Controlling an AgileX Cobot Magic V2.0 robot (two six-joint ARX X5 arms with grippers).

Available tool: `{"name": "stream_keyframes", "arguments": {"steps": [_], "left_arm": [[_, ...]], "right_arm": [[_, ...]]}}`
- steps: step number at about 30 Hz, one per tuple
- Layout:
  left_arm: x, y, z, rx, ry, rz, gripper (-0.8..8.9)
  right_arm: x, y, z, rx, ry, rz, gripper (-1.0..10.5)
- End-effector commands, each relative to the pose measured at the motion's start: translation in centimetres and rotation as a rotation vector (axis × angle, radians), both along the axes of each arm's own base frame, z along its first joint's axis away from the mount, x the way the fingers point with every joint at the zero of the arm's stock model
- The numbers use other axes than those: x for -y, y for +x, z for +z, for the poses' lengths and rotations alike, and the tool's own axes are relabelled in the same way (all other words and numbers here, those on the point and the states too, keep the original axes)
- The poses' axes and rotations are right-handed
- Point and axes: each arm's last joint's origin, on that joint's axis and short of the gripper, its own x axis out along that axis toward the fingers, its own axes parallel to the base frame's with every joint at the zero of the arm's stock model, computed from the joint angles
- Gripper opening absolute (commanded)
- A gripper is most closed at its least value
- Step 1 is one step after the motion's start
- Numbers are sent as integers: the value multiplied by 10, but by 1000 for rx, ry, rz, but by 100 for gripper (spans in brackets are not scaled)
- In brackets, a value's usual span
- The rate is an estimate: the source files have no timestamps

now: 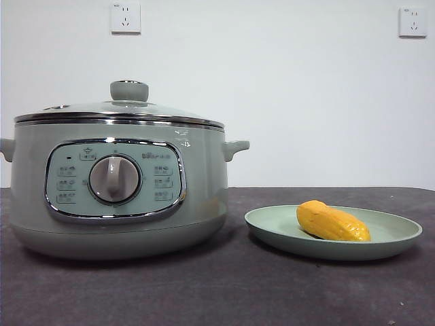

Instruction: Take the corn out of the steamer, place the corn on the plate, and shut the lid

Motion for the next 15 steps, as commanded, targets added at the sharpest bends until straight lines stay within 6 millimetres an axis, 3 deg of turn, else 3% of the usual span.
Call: {"name": "stream_keyframes", "arguments": {"steps": [1, 10, 15], "left_arm": [[0, 0, -4, -17, -7, 0, -3], [0, 0, -4, -17, -7, 0, -4], [0, 0, -4, -17, -7, 0, -4]], "right_arm": [[0, 0, -1, 1, 9, -5, 5], [1, -1, 0, 33, -56, 20, 5], [15, -6, -8, 97, -73, -27, 5]]}}
